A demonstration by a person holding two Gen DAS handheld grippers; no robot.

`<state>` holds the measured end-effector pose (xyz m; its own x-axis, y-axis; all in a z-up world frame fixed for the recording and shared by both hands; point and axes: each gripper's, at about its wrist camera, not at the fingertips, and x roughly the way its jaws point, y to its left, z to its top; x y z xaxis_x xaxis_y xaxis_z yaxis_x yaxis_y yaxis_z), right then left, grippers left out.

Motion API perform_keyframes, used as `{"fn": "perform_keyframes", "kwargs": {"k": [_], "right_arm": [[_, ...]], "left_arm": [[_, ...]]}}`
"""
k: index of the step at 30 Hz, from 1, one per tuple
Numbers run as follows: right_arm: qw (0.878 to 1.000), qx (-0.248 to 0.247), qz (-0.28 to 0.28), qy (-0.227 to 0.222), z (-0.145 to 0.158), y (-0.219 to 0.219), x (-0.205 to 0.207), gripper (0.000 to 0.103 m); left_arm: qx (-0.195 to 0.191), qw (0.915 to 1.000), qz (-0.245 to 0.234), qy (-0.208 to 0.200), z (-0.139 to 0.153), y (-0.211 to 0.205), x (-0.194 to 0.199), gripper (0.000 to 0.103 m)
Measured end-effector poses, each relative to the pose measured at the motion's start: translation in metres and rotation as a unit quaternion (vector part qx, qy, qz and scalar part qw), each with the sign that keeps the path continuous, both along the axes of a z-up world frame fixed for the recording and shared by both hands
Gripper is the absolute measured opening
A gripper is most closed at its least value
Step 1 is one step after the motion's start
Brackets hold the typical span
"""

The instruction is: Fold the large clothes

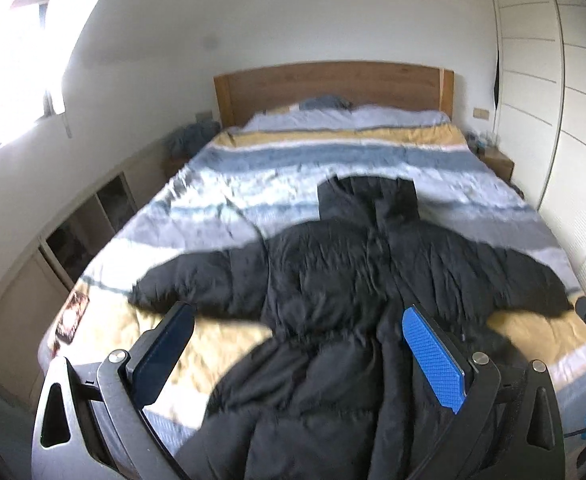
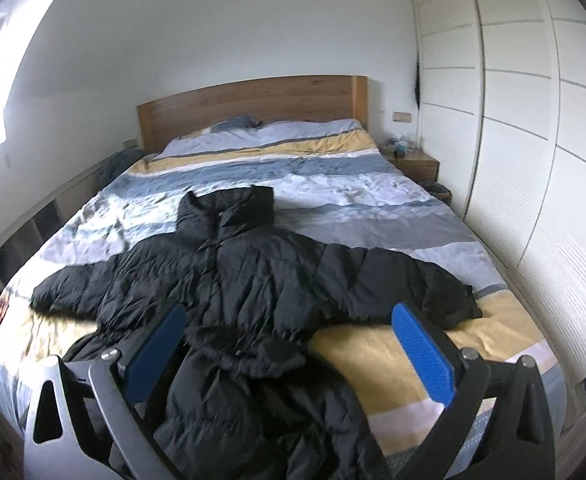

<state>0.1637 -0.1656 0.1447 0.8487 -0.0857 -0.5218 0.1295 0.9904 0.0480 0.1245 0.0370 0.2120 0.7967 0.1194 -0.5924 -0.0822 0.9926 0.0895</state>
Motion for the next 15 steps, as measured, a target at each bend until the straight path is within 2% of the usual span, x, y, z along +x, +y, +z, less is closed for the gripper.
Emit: {"fn": "perform_keyframes", "kwargs": {"k": [2,5,9,15], "right_arm": [[1.0,0.012,-0.007,0.0,-0.004,-0.013,0.012,0.103],[0.998,0.057,-0.022,0.015,-0.024,-0.04,0.034,0.103],[0.993,0.09,-0.05,0.055,-0.068,-0.075,0.063,0.103],[0.98,0.122,-0.09,0.133,-0.145,-0.123,0.1,0.103]], "left_arm": [[0.0,0.9999,0.003,-0.015,0.003,0.0,0.011,0.102],[0.001,0.9996,0.005,-0.027,-0.001,0.001,0.033,0.102],[0.016,0.9998,-0.003,-0.006,-0.022,-0.003,0.061,0.102],[-0.004,0.9994,0.006,0.033,-0.063,-0.001,0.099,0.102]]}}
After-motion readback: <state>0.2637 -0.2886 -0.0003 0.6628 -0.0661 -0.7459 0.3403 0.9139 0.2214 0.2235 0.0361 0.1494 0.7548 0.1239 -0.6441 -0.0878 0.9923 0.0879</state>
